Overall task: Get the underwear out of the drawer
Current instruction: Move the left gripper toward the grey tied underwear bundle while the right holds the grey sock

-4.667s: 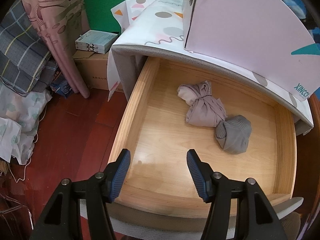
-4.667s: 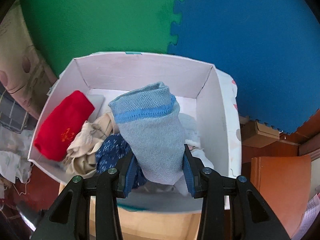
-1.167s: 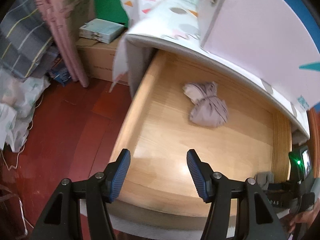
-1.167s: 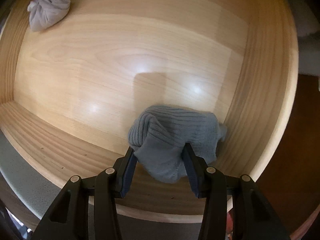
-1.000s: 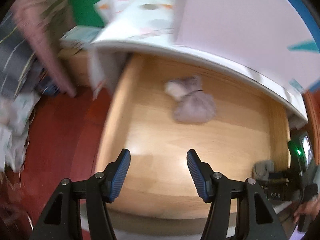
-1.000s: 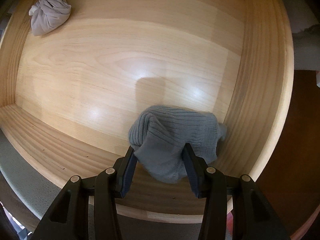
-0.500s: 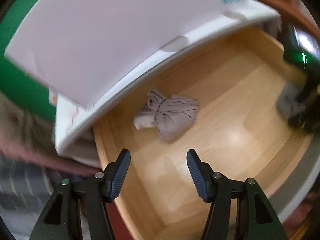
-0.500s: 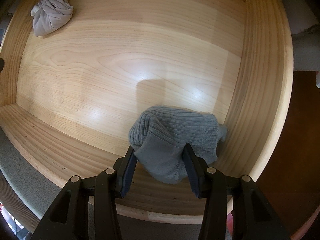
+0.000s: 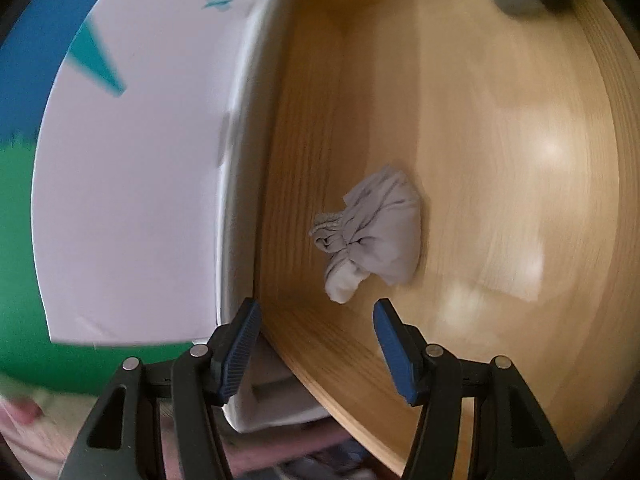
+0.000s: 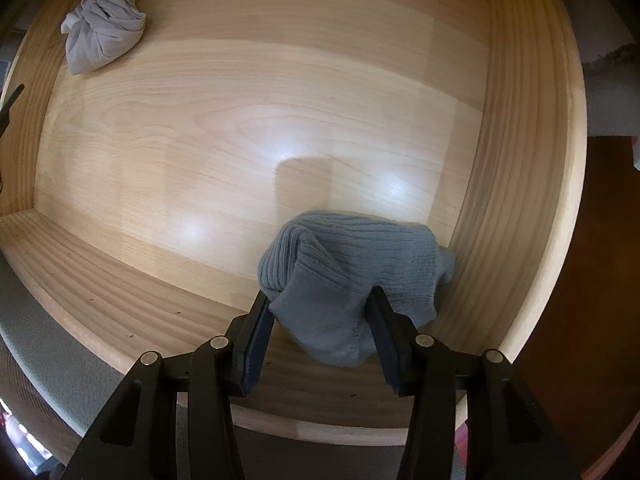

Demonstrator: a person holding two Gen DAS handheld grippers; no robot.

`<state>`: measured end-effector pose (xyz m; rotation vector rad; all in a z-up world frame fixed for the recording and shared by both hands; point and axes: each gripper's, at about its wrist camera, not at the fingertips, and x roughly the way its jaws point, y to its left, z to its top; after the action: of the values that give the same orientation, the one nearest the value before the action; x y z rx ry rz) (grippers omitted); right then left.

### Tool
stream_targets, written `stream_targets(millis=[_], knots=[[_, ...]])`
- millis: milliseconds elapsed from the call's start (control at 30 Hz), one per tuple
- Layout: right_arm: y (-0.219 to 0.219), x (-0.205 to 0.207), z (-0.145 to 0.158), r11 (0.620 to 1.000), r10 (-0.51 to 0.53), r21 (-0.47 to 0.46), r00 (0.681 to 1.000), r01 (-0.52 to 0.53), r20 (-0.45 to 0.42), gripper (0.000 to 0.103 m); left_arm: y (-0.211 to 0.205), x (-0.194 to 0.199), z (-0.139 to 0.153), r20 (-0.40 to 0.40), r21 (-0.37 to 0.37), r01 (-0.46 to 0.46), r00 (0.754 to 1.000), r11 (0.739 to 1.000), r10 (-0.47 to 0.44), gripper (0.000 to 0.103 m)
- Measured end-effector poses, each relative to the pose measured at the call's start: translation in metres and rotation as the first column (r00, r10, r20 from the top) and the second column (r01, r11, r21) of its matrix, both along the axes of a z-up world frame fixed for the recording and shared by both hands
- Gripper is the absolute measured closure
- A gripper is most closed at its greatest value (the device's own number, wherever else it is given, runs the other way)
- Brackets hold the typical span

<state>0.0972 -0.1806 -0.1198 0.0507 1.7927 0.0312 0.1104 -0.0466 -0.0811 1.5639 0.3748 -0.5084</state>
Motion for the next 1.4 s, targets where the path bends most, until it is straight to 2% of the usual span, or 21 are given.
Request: stream_targets(millis=[67,167,500,800,900,1000,1067,1100,1233,1333,1400], knots=[[0.000,0.000,0.000,1.000,-0.001,0.000,1.000,0.001,0.000,0.057,0.001,-0.004,-0.006,0.019,0.040,0.058,0.998,0.997,-0.059,0.043],[0.000,0.001,-0.001,1.000,-0.003,-0.002,1.000,0.003,-0.001,0.057,0.001,-0.007,-0.011,0.027,0.059,0.112,0.993,0.992,-0.114,0.043],[-0.001,0.003,-0.002,1.000,-0.016,-0.001,1.000,0.016,-0.002,0.056,-0.015,0.003,-0.026,-0.041,0.089,0.177,0.984,0.980,-0.174,0.043],[-0.002,0.005,-0.001,1.000,-0.028,0.005,1.000,0.028,0.001,0.055,-0.038,0.025,-0.043,-0.079,0.063,0.166,0.984,0.984,-0.161,0.042],[-0.003,0.006,-0.001,1.000,-0.029,0.006,1.000,0.029,0.000,0.055,-0.042,0.027,-0.050,-0.124,0.061,0.145,0.983,0.988,-0.136,0.043],[-0.003,0.006,-0.002,1.000,-0.030,0.008,1.000,0.030,0.000,0.054,-0.046,0.035,-0.051,-0.119,0.043,0.139,0.984,0.989,-0.133,0.049],[-0.003,0.006,-0.003,0.999,-0.032,0.009,1.000,0.032,0.001,0.054,-0.048,0.039,-0.049,-0.147,0.030,0.119,0.983,0.992,-0.113,0.054],[-0.004,0.006,-0.003,0.999,-0.034,0.009,0.999,0.033,0.001,0.054,-0.046,0.032,-0.060,-0.157,0.024,0.111,0.982,0.994,-0.106,0.055],[-0.005,0.005,-0.004,0.999,-0.039,0.013,0.999,0.039,0.002,0.052,-0.052,0.039,-0.058,-0.184,0.009,0.085,0.980,0.996,-0.082,0.062],[-0.005,0.005,-0.004,0.999,-0.040,0.013,0.999,0.040,0.001,0.052,-0.060,0.048,-0.053,-0.232,-0.025,0.033,0.972,0.999,-0.037,0.069],[-0.006,0.005,-0.004,0.999,-0.041,0.014,0.999,0.041,0.002,0.052,-0.050,0.048,-0.045,-0.264,-0.043,-0.009,0.965,0.999,-0.003,0.071]])
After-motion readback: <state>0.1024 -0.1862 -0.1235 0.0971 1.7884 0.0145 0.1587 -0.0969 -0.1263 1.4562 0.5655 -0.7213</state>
